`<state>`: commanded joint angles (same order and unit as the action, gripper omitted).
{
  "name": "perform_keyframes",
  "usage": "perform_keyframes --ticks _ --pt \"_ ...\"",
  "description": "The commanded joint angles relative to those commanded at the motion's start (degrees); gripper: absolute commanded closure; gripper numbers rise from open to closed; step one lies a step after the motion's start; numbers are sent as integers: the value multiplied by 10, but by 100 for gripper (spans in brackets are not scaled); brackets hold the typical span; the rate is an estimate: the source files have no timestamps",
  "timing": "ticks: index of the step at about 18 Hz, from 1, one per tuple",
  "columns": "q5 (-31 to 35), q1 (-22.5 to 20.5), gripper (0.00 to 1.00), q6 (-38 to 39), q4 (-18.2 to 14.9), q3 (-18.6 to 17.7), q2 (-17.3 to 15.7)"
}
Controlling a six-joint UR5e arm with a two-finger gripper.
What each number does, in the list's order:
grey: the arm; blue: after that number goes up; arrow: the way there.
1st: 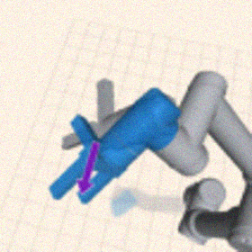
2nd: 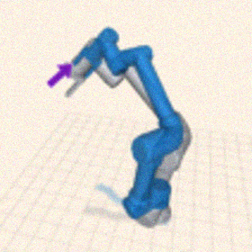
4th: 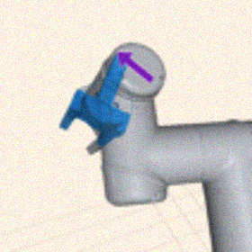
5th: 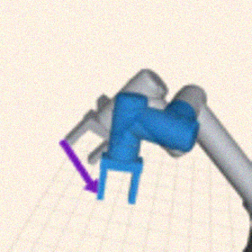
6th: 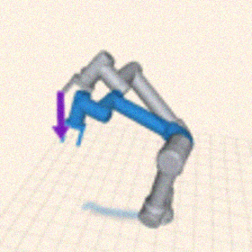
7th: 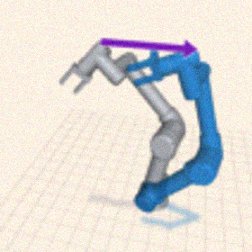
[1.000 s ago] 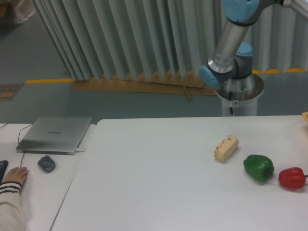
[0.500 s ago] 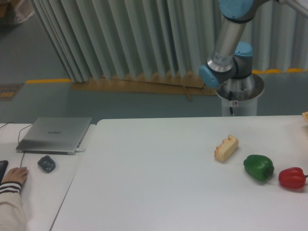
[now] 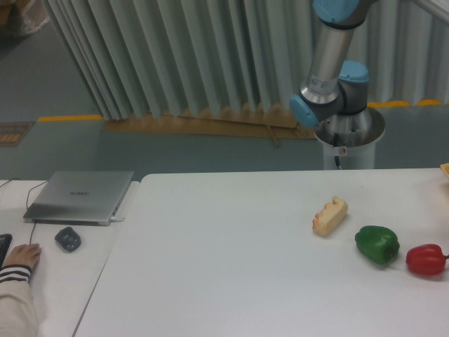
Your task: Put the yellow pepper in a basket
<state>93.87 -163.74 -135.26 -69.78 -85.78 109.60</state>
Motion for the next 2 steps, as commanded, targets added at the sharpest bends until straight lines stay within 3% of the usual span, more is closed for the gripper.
perform_keyframes --ticks 2 --pt "-1 1 0 1 0 0 -3"
